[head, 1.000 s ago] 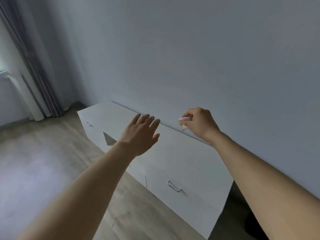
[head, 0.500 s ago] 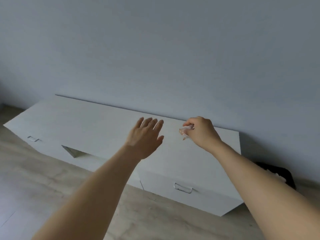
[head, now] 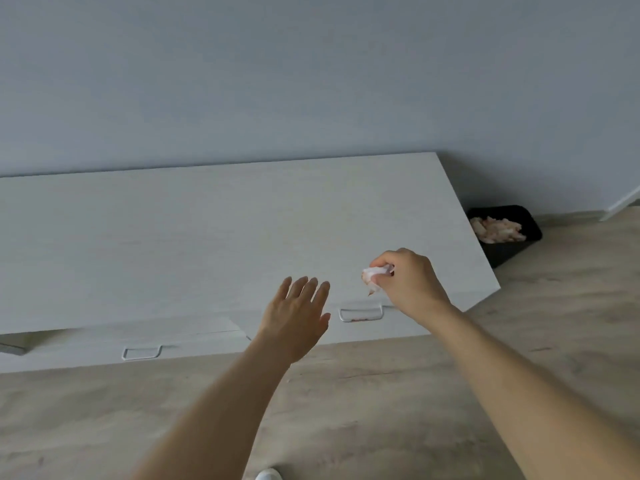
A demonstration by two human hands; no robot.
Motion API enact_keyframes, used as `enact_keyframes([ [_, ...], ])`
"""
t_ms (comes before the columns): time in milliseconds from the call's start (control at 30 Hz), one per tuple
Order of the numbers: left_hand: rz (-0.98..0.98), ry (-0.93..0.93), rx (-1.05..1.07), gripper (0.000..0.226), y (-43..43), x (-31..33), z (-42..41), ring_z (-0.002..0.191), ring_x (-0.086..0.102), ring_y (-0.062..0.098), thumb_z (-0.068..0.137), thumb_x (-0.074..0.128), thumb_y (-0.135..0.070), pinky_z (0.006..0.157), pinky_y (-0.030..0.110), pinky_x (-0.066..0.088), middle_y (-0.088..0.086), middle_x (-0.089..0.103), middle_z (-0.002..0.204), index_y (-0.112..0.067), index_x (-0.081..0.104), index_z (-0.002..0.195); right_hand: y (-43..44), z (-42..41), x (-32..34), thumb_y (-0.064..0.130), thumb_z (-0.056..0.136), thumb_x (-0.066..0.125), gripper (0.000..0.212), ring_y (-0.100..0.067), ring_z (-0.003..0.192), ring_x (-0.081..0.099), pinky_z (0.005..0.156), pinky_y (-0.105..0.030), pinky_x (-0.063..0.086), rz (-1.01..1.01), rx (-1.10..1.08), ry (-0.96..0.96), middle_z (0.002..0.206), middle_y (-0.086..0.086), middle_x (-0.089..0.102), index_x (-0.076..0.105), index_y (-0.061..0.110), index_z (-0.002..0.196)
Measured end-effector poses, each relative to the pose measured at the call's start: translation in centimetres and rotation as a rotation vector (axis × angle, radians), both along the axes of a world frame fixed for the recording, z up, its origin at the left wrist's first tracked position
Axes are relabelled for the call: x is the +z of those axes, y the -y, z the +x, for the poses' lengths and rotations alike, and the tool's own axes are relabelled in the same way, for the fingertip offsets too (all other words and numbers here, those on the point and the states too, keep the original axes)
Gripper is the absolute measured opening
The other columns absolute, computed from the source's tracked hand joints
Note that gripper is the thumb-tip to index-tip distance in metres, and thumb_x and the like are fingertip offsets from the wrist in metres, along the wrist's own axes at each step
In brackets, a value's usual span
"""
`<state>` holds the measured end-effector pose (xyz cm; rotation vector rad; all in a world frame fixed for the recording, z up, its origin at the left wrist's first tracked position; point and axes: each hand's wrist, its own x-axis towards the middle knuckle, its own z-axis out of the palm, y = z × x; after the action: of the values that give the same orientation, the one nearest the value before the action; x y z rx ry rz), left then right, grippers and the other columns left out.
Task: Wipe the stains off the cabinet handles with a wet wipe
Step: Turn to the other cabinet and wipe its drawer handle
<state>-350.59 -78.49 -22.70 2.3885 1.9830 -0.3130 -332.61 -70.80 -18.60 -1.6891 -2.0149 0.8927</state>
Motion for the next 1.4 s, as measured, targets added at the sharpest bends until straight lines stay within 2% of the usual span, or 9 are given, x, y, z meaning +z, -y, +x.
enact_keyframes([
  [167,0.009,-0.027,-0.028,0.06,0.5,-12.3,2.4,0.147,0.002,0.024,0.103,0.024,-0.04,0.117,0.041,-0.005,0.009,0.003,0.16,-0.012,0.004,0.152,1.2,3.8,-11.5,0.011,0.084,0.059,0.011,-0.012,0.076,0.052,0.056,-0.008,0.034,-0.003,0.029,0.031,0.089,0.002,0.054,0.069,0.016,0.088],
  [300,0.42,0.008,-0.083,0.066,-0.8,-20.7,2.8,0.137,0.036,0.033,0.082,0.069,-0.036,0.11,0.052,0.03,0.018,0.034,0.149,-0.006,0.048,0.138,0.7,5.5,-19.2,0.012,0.082,0.063,0.014,-0.008,0.078,0.056,0.058,-0.007,0.038,0.108,-0.037,-0.085,0.091,0.004,0.059,0.069,0.023,0.086],
  [433,0.787,0.019,-0.115,0.063,-3.2,-27.7,1.8,0.147,0.003,0.03,0.094,0.042,-0.04,0.116,0.052,0.007,0.014,0.001,0.159,-0.012,0.025,0.148,0.8,6.2,-24.3,0.016,0.08,0.068,0.025,-0.003,0.078,0.061,0.063,-0.007,0.043,0.243,-0.003,-0.32,0.09,0.015,0.064,0.066,0.04,0.079],
  [533,0.97,0.032,-0.117,0.063,-5.6,-31.0,1.6,0.147,-0.002,0.026,0.095,0.039,-0.042,0.117,0.05,0.001,0.007,-0.009,0.16,-0.016,0.019,0.15,0.4,6.5,-27.5,0.012,0.08,0.07,0.03,-0.004,0.077,0.062,0.065,-0.012,0.046,0.375,-0.034,-0.454,0.088,0.015,0.065,0.066,0.042,0.079],
  [633,1.136,0.059,-0.137,0.061,-7.3,-32.8,1.6,0.144,0.009,0.026,0.094,0.044,-0.039,0.116,0.047,0.0,0.004,-0.005,0.16,-0.015,0.026,0.147,-0.3,6.6,-29.4,0.015,0.079,0.072,0.026,-0.005,0.076,0.065,0.067,-0.011,0.046,0.448,-0.053,-0.594,0.09,0.007,0.07,0.069,0.04,0.081],
  [800,1.218,0.102,-0.151,0.056,-8.0,-33.2,1.6,0.141,0.013,0.03,0.093,0.049,-0.033,0.116,0.045,0.0,0.01,0.023,0.15,-0.013,0.034,0.143,-0.4,6.4,-30.2,0.015,0.079,0.072,0.021,-0.006,0.078,0.068,0.069,-0.012,0.049,0.489,-0.057,-0.704,0.086,0.008,0.073,0.071,0.036,0.081],
  [1067,1.324,0.259,-0.116,0.053,-8.6,-33.4,2.2,0.147,0.005,0.019,0.093,0.048,-0.029,0.116,0.045,0.001,0.006,0.025,0.151,-0.01,0.035,0.141,1.0,7.0,-31.4,0.009,0.086,0.063,0.031,-0.006,0.074,0.067,0.065,-0.011,0.048,0.506,-0.109,-0.646,0.079,0.012,0.073,0.07,0.038,0.078],
  [1200,1.377,0.318,-0.13,0.052,-9.2,-33.7,2.8,0.143,0.017,0.027,0.092,0.046,-0.03,0.116,0.046,0.003,0.008,0.031,0.15,-0.009,0.039,0.138,0.4,6.2,-31.8,0.011,0.085,0.065,0.026,-0.01,0.078,0.068,0.067,-0.017,0.049,0.568,-0.137,-0.591,0.08,0.008,0.072,0.067,0.037,0.082],
  [1400,1.376,0.325,-0.218,0.051,-9.1,-33.7,2.1,0.143,0.02,0.029,0.093,0.042,-0.033,0.115,0.048,0.004,0.011,0.034,0.149,-0.007,0.041,0.137,-0.1,4.8,-32.5,0.0,0.082,0.065,0.02,-0.014,0.067,0.069,0.064,-0.017,0.051,0.7,-0.193,-0.794,0.07,0.002,0.072,0.072,0.018,0.078],
])
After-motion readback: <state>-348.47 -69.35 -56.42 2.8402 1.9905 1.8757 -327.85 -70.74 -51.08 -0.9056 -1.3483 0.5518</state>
